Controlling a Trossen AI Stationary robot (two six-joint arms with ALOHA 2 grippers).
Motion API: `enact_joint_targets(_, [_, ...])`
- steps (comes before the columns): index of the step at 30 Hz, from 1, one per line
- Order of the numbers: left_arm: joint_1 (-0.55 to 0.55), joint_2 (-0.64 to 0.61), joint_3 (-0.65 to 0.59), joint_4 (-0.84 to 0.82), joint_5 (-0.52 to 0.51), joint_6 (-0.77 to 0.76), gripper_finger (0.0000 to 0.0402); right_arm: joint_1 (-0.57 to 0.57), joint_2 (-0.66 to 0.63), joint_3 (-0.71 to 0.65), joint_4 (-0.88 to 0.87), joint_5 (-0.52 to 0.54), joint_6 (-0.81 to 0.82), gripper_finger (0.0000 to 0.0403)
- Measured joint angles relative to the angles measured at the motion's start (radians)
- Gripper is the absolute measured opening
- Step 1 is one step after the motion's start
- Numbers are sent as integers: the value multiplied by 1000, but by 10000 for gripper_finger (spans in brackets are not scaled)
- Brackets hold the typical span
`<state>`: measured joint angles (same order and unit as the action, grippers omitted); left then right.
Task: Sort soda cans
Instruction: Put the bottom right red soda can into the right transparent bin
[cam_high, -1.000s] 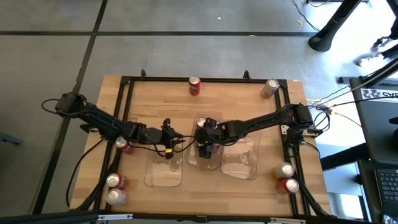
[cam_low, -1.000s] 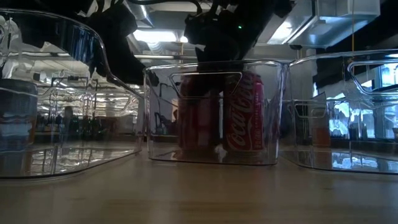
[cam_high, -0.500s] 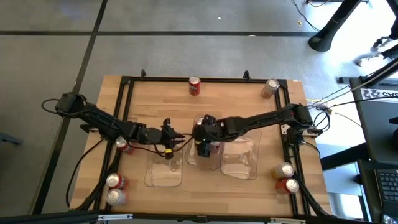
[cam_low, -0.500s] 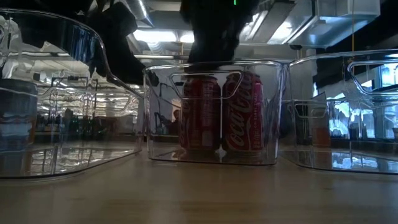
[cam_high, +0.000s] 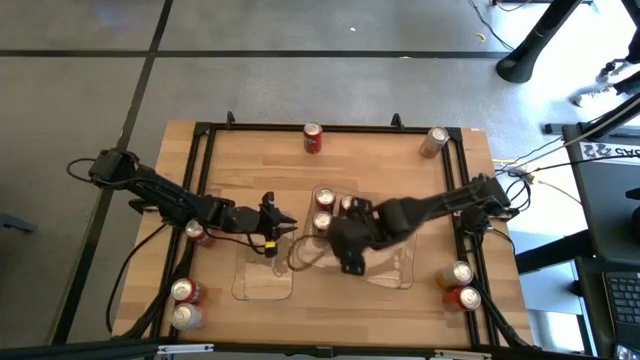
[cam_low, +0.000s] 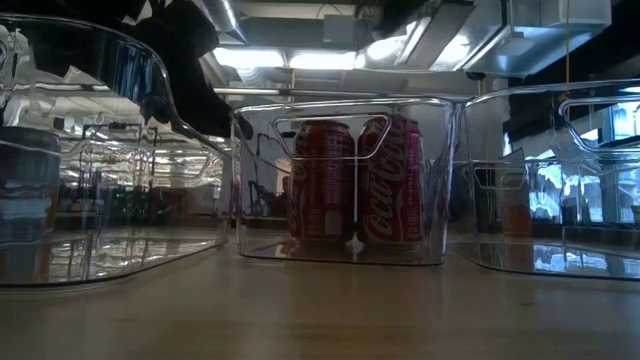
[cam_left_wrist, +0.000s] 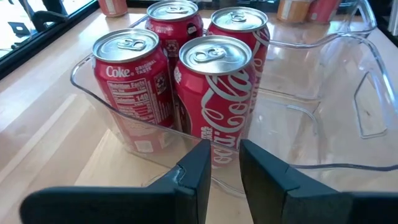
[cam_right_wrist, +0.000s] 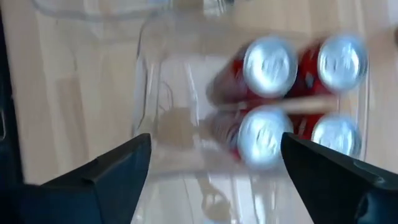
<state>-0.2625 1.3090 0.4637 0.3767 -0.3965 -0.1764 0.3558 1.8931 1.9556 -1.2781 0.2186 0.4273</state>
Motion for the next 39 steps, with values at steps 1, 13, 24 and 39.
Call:
enact_joint_targets(1, [0, 0, 0, 1, 0, -1, 76, 21, -2, 1, -26, 6, 32, 356])
enact_joint_targets(13, [0, 0, 0, 30, 0, -2, 76, 286, -7, -4, -290, -10, 575, 356])
enact_joint_targets(24, [0, 0, -1, 33, 0, -3, 76, 452, -11, -5, -293, -143, 783, 356])
enact_joint_targets(39, [0, 0, 0, 86, 0, 27, 76, 620, -15, -85, -292, -313, 1234, 356])
